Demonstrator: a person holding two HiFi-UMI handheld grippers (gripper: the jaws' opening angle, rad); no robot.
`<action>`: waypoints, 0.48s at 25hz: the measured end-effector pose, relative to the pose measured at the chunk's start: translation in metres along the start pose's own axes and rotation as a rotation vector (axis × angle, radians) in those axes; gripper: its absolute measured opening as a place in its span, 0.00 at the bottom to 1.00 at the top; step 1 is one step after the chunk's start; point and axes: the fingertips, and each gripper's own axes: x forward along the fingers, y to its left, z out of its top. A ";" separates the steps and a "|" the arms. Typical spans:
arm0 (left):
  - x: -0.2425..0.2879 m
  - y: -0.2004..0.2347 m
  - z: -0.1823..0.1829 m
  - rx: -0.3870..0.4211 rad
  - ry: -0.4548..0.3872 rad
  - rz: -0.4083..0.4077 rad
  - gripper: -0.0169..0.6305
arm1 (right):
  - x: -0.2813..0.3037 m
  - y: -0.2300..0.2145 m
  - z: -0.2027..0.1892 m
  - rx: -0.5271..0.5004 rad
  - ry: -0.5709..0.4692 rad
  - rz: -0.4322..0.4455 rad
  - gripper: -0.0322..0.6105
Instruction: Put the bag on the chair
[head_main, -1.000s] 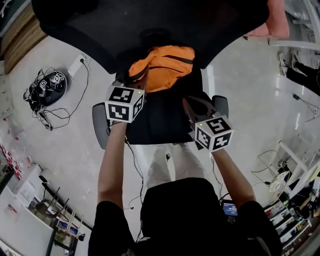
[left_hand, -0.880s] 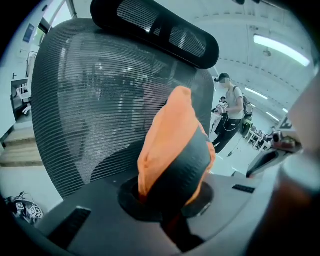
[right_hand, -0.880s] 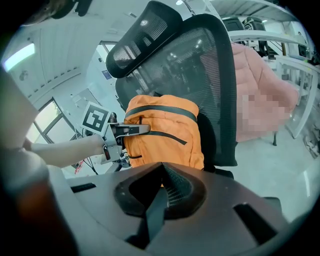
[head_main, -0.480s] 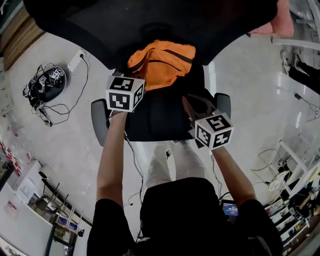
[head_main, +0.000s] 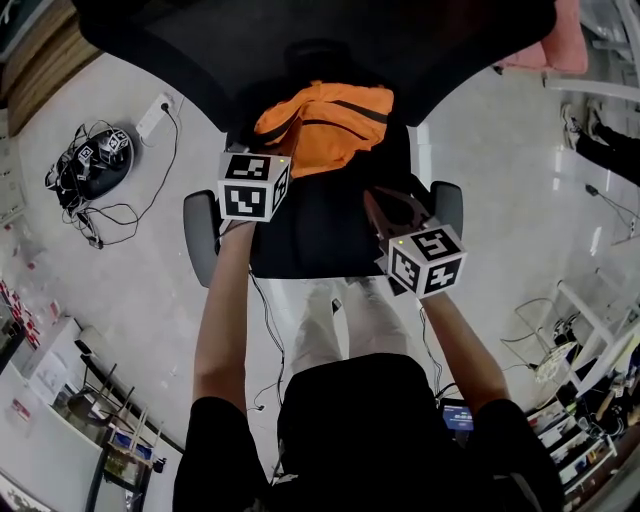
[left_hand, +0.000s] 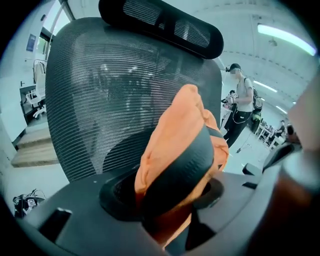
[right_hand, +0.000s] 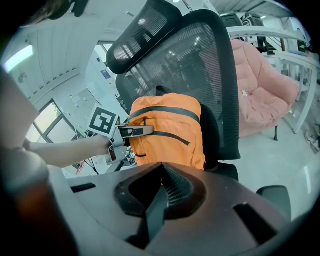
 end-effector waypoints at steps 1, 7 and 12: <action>-0.002 0.001 -0.001 0.000 -0.002 0.007 0.36 | 0.000 0.002 0.000 0.000 -0.001 0.002 0.05; -0.016 -0.003 -0.006 -0.003 -0.003 0.026 0.40 | -0.009 0.008 0.003 -0.004 -0.017 0.002 0.05; -0.031 0.003 -0.013 -0.001 -0.002 0.078 0.41 | -0.013 0.015 0.001 -0.016 -0.023 0.005 0.05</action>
